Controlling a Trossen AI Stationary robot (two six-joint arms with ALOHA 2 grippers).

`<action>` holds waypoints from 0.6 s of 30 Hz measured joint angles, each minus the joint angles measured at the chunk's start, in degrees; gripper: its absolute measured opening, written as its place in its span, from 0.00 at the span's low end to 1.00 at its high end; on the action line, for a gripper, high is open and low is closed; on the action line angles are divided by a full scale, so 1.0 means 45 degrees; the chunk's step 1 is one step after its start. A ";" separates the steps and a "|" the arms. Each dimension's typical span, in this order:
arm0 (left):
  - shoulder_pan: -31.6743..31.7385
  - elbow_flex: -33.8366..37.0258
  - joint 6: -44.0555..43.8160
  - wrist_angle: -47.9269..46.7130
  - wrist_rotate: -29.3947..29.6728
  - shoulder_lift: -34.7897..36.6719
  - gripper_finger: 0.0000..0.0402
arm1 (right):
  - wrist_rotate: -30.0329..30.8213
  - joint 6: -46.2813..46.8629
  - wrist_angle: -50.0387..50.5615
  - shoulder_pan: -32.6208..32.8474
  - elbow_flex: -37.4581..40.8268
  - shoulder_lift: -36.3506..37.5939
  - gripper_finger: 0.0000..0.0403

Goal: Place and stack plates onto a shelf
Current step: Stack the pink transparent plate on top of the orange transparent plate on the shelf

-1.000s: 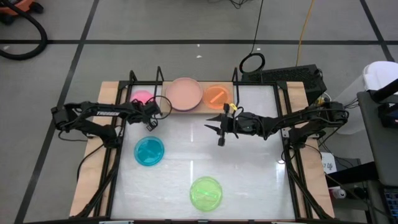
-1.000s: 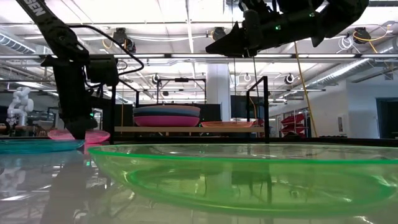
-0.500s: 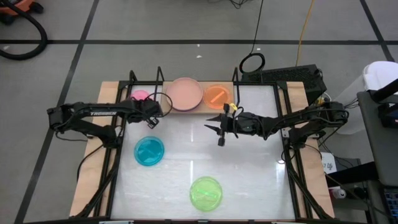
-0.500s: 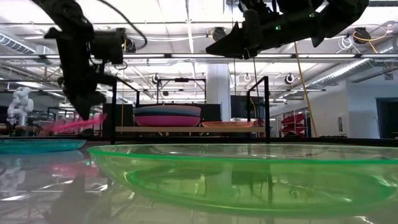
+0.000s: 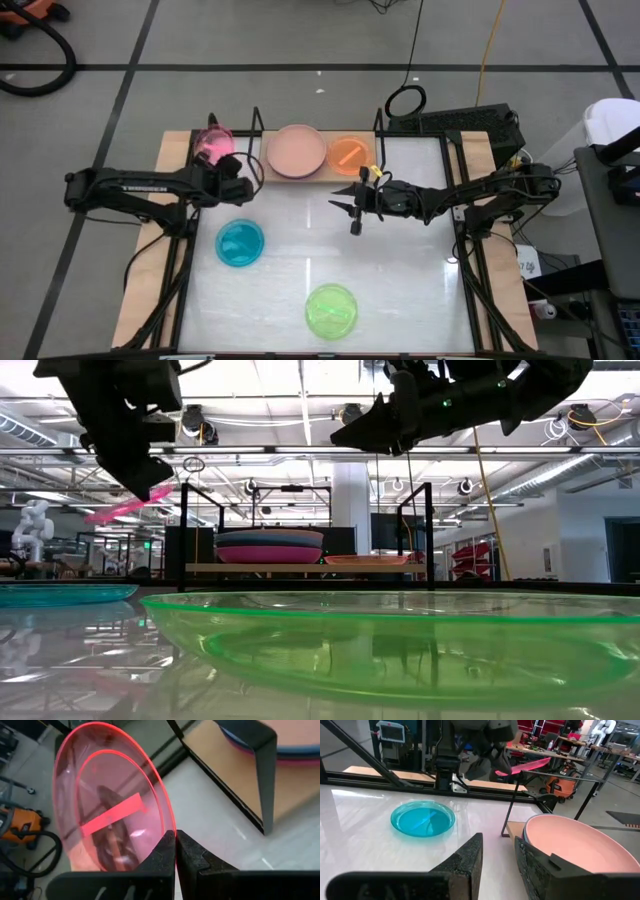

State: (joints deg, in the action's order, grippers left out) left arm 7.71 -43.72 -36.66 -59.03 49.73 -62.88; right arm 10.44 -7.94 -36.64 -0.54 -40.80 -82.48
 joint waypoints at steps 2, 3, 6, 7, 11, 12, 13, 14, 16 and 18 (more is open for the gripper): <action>0.0014 -0.0011 0.0030 -0.0004 0.0345 0.0155 0.00 | 0.0000 0.0005 0.0001 0.0000 0.0000 0.0000 0.24; 0.0046 -0.0081 0.0045 -0.0024 0.0539 0.0209 0.00 | 0.0000 0.0005 0.0000 -0.0001 0.0000 0.0000 0.24; 0.0197 -0.0548 0.0655 -0.0007 0.0733 0.0507 0.00 | -0.0005 0.0005 0.0000 0.0000 0.0000 0.0000 0.24; 0.0249 -0.0775 0.0908 -0.0004 0.0849 0.0581 0.00 | -0.0005 0.0005 0.0000 0.0000 0.0000 0.0000 0.24; 0.0301 -0.1880 0.2627 0.0796 0.2037 0.0675 0.00 | -0.0005 -0.0008 -0.0059 0.0000 0.0000 0.0000 0.24; 0.0268 -0.2151 0.3703 0.1693 0.2196 0.0679 0.00 | -0.0005 -0.0017 -0.0084 0.0000 0.0000 0.0000 0.24; 0.0220 -0.2356 0.5049 0.2901 0.2163 0.0681 0.00 | -0.0005 -0.0043 -0.0138 -0.0001 0.0000 -0.0001 0.24; 0.0134 -0.2465 0.6565 0.4271 0.1912 0.0670 0.00 | -0.0005 -0.0059 -0.0239 0.0000 0.0000 -0.0001 0.24; -0.0073 -0.2500 0.9659 0.7646 0.0587 0.0535 0.00 | -0.0005 -0.0072 -0.0551 0.0000 0.0000 -0.0005 0.24; -0.0188 -0.2506 1.2058 1.0160 -0.1324 0.0292 0.00 | 0.0000 -0.0303 -0.0847 0.0000 0.0000 -0.0001 0.24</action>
State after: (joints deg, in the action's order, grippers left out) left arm 6.86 -55.00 17.60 -13.31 43.78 -61.57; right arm 10.44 -9.31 -40.45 -0.54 -40.80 -82.48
